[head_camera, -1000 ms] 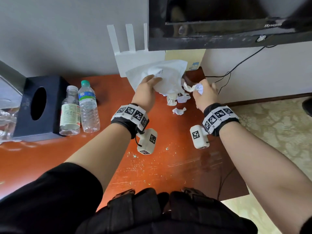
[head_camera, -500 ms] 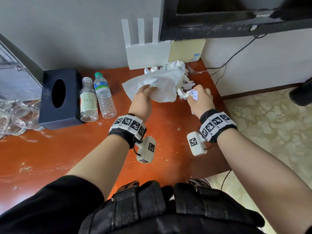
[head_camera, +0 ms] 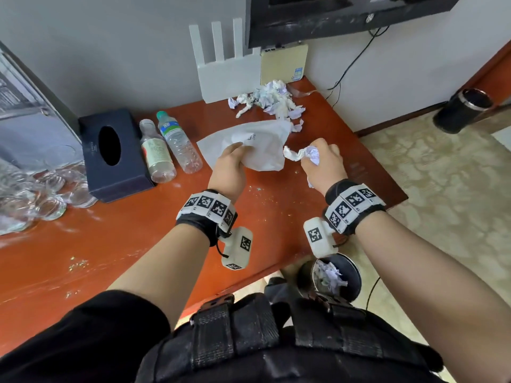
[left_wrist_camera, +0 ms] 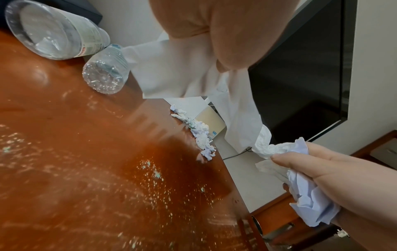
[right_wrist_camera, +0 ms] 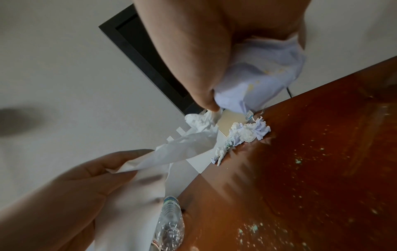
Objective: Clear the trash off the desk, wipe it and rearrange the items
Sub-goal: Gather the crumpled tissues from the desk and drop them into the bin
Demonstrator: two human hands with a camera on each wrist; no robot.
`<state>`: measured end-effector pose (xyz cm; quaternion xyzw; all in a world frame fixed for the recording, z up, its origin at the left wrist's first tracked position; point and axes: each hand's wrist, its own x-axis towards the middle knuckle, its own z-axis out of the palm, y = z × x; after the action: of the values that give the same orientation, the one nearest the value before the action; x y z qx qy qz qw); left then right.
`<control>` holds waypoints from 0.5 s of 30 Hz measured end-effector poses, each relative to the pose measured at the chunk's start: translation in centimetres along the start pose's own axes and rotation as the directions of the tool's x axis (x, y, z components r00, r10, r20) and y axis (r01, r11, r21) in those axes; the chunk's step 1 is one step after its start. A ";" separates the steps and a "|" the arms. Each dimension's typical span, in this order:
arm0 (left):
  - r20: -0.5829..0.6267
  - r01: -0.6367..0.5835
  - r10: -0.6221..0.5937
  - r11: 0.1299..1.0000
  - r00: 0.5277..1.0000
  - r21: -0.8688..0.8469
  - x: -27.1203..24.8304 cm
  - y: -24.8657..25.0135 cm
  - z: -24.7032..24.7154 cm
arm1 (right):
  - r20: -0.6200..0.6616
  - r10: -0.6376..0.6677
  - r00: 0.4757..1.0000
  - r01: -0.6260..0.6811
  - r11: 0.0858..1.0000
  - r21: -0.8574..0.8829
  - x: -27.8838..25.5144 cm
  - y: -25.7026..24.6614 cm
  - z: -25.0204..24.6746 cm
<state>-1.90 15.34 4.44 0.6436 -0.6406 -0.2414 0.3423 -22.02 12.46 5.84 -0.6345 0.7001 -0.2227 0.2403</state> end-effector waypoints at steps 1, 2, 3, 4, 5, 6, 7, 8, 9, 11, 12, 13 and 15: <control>0.011 -0.009 0.009 1.000 1.000 -0.003 -0.6 0.1 0.0 | -0.008 0.009 1.000 -0.009 1.000 0.002 -0.8 0.1 0.0; 0.020 -0.017 0.017 1.000 1.000 -0.007 -1.1 0.2 0.0 | -0.016 0.019 1.000 -0.019 1.000 0.003 -1.6 0.3 0.0; 0.028 -0.022 0.022 1.000 0.999 -0.011 -1.6 0.2 0.1 | -0.021 0.029 0.999 -0.029 1.000 0.004 -2.3 0.5 0.0; 0.037 -0.025 0.025 1.000 0.999 -0.015 -2.0 0.4 0.2 | -0.023 0.039 0.999 -0.039 0.999 0.006 -3.0 0.7 0.0; 0.048 -0.029 0.030 0.999 0.998 -0.016 -2.5 0.5 0.3 | -0.020 0.050 0.999 -0.050 0.999 0.008 -3.6 0.9 -0.1; 0.060 -0.033 0.034 0.999 0.998 -0.018 -3.0 0.7 0.4 | -0.019 0.059 0.998 -0.059 0.998 0.008 -4.2 1.1 -0.2; 0.071 -0.036 0.037 0.999 0.997 -0.021 -3.4 0.8 0.5 | -0.020 0.066 0.998 -0.066 0.998 0.008 -4.7 1.4 -0.2; 0.079 -0.038 0.040 0.999 0.996 -0.024 -3.8 1.0 0.6 | -0.022 0.075 0.997 -0.075 0.997 0.011 -5.2 1.7 -0.3; 0.083 -0.040 0.042 0.999 0.996 -0.028 -4.0 1.1 0.8 | -0.024 0.084 0.996 -0.084 0.996 0.014 -5.6 2.0 -0.5; 0.081 -0.049 0.052 0.998 0.995 -0.031 -4.5 1.7 1.1 | -0.037 0.098 0.995 -0.097 0.995 0.013 -6.3 2.6 -0.9; 0.083 -0.055 0.057 0.998 0.995 -0.032 -4.7 2.0 1.4 | -0.044 0.105 0.994 -0.104 0.994 0.013 -6.6 3.0 -1.2; 0.088 -0.062 0.065 0.997 0.994 -0.035 -4.9 2.5 1.6 | -0.052 0.112 0.992 -0.111 0.994 0.016 -6.8 3.3 -1.6; 0.104 -0.079 0.083 0.996 0.991 -0.039 -5.2 3.3 2.6 | -0.069 0.125 0.990 -0.123 0.992 0.028 -7.2 4.3 -2.5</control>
<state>-6.33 20.30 4.61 0.5974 -0.6789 -0.2722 0.3288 -26.38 20.07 5.48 -0.5785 0.7435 -0.2380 0.2362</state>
